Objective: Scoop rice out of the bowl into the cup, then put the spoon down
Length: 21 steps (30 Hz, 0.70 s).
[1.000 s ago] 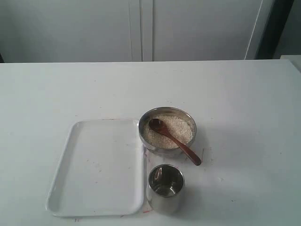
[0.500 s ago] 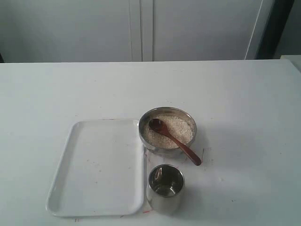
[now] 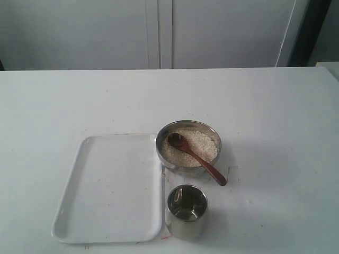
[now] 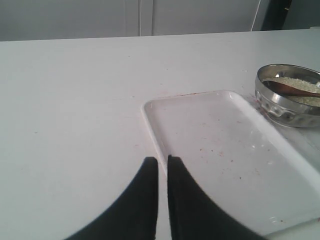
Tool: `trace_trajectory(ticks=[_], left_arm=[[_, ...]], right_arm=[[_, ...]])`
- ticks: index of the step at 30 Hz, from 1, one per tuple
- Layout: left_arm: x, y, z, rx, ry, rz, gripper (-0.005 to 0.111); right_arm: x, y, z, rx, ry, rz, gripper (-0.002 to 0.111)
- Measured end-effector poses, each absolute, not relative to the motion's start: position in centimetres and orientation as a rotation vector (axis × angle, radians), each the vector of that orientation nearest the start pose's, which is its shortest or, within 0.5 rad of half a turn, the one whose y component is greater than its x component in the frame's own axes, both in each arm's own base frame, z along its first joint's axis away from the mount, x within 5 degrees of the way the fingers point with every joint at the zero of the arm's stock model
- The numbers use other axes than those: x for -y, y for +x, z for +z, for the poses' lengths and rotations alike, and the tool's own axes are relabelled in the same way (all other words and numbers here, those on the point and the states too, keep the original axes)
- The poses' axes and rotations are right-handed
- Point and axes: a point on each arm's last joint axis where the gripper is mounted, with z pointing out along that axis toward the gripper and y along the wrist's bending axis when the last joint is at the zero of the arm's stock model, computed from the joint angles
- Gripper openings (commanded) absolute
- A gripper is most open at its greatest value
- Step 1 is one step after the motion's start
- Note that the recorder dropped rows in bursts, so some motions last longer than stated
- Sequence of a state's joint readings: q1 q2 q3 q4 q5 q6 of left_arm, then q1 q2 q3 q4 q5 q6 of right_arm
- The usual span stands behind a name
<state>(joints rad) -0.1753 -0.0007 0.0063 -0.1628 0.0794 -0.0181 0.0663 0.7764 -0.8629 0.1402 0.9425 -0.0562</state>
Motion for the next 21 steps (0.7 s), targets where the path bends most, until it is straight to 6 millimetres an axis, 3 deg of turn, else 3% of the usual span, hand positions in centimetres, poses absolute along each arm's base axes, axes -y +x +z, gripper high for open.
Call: trace_trajectory(ticks=[4, 8, 14, 21], left_arm=[[1.1, 5.6, 20.4, -1.575, 0.006, -0.29, 0.014], [1.1, 5.6, 20.4, -1.575, 0.006, -0.29, 0.014], [1.1, 5.6, 20.4, -1.575, 0.006, -0.29, 0.014], [1.1, 5.6, 20.4, -1.575, 0.006, -0.29, 0.014]], right_arm=[[-3.6, 17.0, 36.0, -2.462, -0.228, 0.254, 0.0], [-6.1, 19.5, 34.8, -2.603, -0.4, 0.295, 0.0], [-10.4, 20.7, 32.5, -2.643, -0.658, 0.281, 0.0], [-12.6, 22.0, 30.1, -2.676, -0.753, 0.099, 0.0]])
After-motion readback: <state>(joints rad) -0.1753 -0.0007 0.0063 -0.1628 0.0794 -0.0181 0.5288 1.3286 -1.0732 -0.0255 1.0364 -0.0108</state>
